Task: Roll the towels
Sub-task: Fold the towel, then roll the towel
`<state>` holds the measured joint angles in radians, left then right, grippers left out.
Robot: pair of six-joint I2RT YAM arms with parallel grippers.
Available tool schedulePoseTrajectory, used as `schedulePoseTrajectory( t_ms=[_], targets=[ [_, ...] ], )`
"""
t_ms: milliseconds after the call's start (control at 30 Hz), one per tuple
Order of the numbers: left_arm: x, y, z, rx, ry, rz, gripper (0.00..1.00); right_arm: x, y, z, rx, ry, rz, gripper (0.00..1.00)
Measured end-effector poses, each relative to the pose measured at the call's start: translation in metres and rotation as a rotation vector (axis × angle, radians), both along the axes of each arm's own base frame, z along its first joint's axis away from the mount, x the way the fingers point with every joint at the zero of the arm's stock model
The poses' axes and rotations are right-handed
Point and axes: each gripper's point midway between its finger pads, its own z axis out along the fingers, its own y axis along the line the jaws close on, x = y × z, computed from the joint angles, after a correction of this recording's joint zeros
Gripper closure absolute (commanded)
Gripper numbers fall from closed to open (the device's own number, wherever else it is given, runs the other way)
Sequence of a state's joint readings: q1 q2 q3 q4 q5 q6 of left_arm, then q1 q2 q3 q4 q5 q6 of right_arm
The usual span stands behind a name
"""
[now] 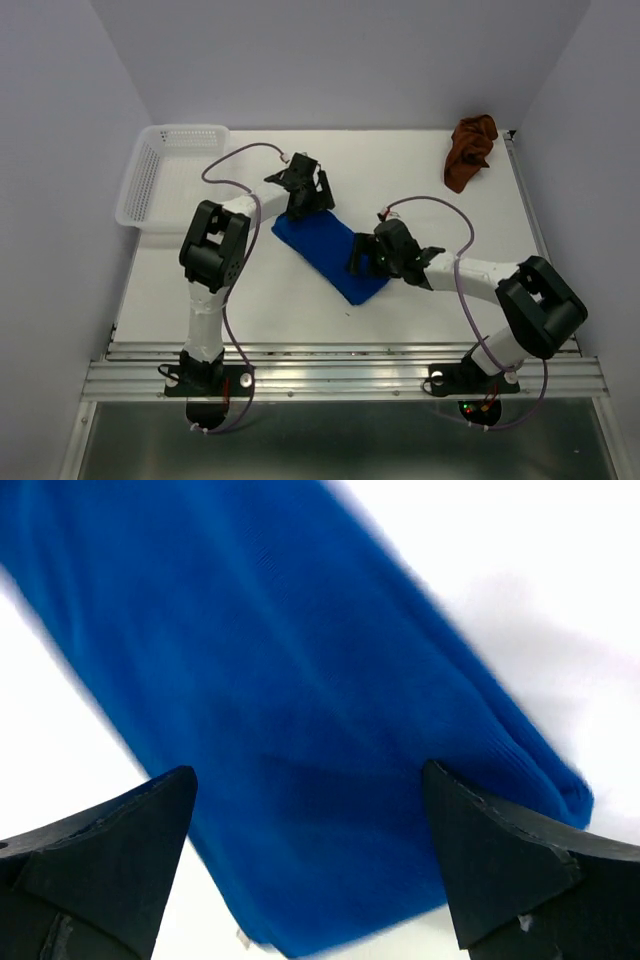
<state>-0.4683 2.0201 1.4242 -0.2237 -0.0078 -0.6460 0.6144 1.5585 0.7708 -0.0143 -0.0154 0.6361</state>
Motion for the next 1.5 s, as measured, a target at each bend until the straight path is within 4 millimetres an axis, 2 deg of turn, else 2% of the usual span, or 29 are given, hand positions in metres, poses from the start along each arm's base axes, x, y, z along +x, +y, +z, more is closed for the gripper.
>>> schedulePoseTrajectory(
  t_ms=[33, 100, 133, 200, 300, 400, 467, 567, 667, 800, 833, 933, 1033, 1067, 1100, 1133, 1200, 1267, 1333, 1367, 1500],
  targets=[
    [0.012, -0.015, 0.001, -0.016, -0.023, -0.039, 0.01, -0.009, 0.003, 0.000, 0.001, -0.001, 0.005, 0.00],
    [0.024, -0.036, 0.003, -0.028, -0.047, -0.101, 0.01, -0.034, 0.016, 0.000, 0.015, 0.002, 0.038, 0.00],
    [0.032, -0.057, 0.003, -0.042, -0.066, -0.152, 0.01, -0.043, 0.023, 0.000, 0.025, 0.000, 0.057, 0.00],
    [0.040, -0.089, 0.007, -0.072, -0.099, -0.239, 0.01, -0.058, 0.039, 0.000, 0.054, 0.000, 0.078, 0.00],
    [0.043, -0.141, 0.009, -0.128, -0.139, -0.356, 0.01, -0.074, 0.060, 0.002, 0.062, -0.014, 0.102, 0.00],
    [0.041, -0.168, 0.010, -0.155, -0.155, -0.414, 0.01, -0.087, 0.079, 0.004, 0.034, -0.041, 0.148, 0.00],
    [0.038, -0.178, 0.011, -0.156, -0.161, -0.437, 0.01, -0.096, 0.090, 0.010, 0.010, -0.054, 0.186, 0.00],
    [0.038, -0.175, 0.009, -0.140, -0.157, -0.433, 0.01, -0.101, 0.098, 0.024, -0.029, -0.105, 0.247, 0.00],
    [0.042, -0.167, 0.011, -0.119, -0.160, -0.421, 0.01, -0.099, 0.090, 0.041, -0.091, -0.194, 0.342, 0.00],
    [0.039, -0.147, 0.017, -0.059, -0.144, -0.387, 0.01, -0.099, 0.076, 0.057, -0.200, -0.319, 0.500, 0.00],
    [0.037, -0.141, 0.020, -0.047, -0.136, -0.378, 0.01, -0.098, 0.072, 0.057, -0.237, -0.345, 0.539, 0.00],
    [0.032, -0.118, 0.045, -0.017, -0.146, -0.336, 0.01, -0.095, 0.059, 0.048, -0.374, -0.395, 0.652, 0.00],
    [0.027, -0.091, 0.083, -0.018, -0.187, -0.291, 0.01, -0.092, 0.045, 0.027, -0.515, -0.386, 0.740, 0.02],
    [0.026, -0.083, 0.092, -0.016, -0.201, -0.275, 0.01, -0.091, 0.042, 0.020, -0.550, -0.380, 0.764, 0.06],
    [0.023, -0.074, 0.104, -0.011, -0.217, -0.256, 0.01, -0.091, 0.038, 0.013, -0.589, -0.367, 0.788, 0.17],
    [0.020, -0.060, 0.124, -0.012, -0.254, -0.226, 0.01, -0.091, 0.034, 0.004, -0.625, -0.348, 0.811, 0.21],
    [0.014, -0.042, 0.143, -0.012, -0.293, -0.185, 0.01, -0.091, 0.029, -0.009, -0.678, -0.316, 0.841, 0.28],
    [0.000, -0.027, 0.150, -0.013, -0.304, -0.157, 0.01, -0.090, 0.029, -0.013, -0.701, -0.307, 0.861, 0.42],
    [-0.019, -0.016, 0.146, -0.016, -0.292, -0.136, 0.01, -0.088, 0.032, -0.013, -0.703, -0.313, 0.864, 0.54],
    [-0.032, -0.009, 0.139, -0.020, -0.280, -0.127, 0.01, -0.088, 0.031, -0.014, -0.710, -0.310, 0.864, 0.67],
    [-0.079, 0.014, 0.100, -0.019, -0.193, -0.096, 0.01, -0.085, 0.029, -0.017, -0.729, -0.307, 0.853, 0.81]
  ],
)
